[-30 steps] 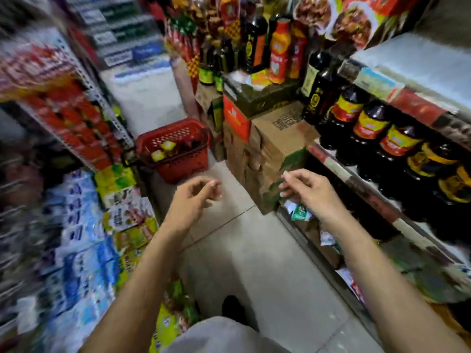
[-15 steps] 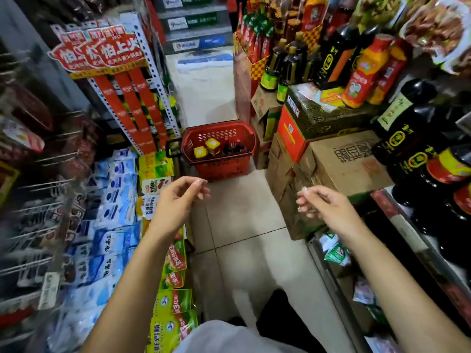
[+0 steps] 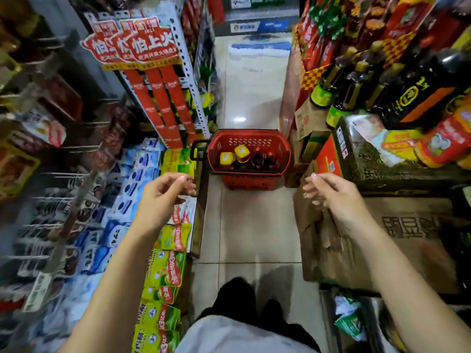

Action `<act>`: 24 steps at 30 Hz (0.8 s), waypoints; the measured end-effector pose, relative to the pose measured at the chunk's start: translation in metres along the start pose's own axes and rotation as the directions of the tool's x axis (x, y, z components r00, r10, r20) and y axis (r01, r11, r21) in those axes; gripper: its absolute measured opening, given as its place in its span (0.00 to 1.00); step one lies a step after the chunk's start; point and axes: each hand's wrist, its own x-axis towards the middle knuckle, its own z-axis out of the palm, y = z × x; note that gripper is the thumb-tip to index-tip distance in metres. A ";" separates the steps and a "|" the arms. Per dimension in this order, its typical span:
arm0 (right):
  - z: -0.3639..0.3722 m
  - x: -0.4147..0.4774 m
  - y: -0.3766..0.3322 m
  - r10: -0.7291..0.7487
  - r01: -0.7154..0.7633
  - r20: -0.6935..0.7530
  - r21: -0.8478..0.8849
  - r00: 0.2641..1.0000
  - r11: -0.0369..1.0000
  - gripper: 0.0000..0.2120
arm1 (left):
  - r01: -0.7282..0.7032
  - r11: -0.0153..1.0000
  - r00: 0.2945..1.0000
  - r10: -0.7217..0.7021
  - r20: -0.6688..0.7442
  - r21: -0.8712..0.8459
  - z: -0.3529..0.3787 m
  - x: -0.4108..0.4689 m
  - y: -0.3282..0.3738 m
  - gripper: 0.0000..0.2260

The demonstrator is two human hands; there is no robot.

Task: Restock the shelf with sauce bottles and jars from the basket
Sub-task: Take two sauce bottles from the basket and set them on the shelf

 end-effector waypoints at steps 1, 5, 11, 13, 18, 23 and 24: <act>0.001 0.017 -0.001 0.003 -0.003 0.010 0.002 1.000 1.000 0.08 | 0.016 1.000 1.000 -0.016 -0.006 0.005 0.002 0.012 -0.003 0.09; 0.006 0.094 -0.003 0.046 -0.046 0.018 -0.021 0.999 0.999 0.08 | 0.074 0.997 0.997 -0.074 -0.022 0.018 0.013 0.081 -0.013 0.07; 0.015 0.192 -0.009 0.122 -0.123 -0.028 -0.033 0.992 0.992 0.07 | 0.081 0.997 0.994 -0.081 0.076 0.009 0.038 0.208 -0.002 0.08; 0.016 0.219 -0.008 0.143 -0.146 -0.038 -0.057 0.989 0.988 0.06 | 0.079 0.997 0.989 -0.082 0.120 0.023 0.049 0.244 0.003 0.09; 0.020 0.292 0.012 0.248 -0.251 -0.087 -0.026 0.965 0.968 0.05 | 0.108 0.988 0.968 -0.129 0.217 0.108 0.085 0.333 -0.003 0.09; 0.028 0.380 0.063 0.403 -0.405 -0.060 -0.027 0.913 0.914 0.06 | 0.195 0.969 0.940 -0.229 0.253 0.154 0.132 0.420 -0.044 0.08; 0.031 0.395 0.075 0.429 -0.431 -0.060 -0.029 0.901 0.902 0.07 | 0.214 0.964 0.935 -0.248 0.254 0.155 0.141 0.434 -0.054 0.07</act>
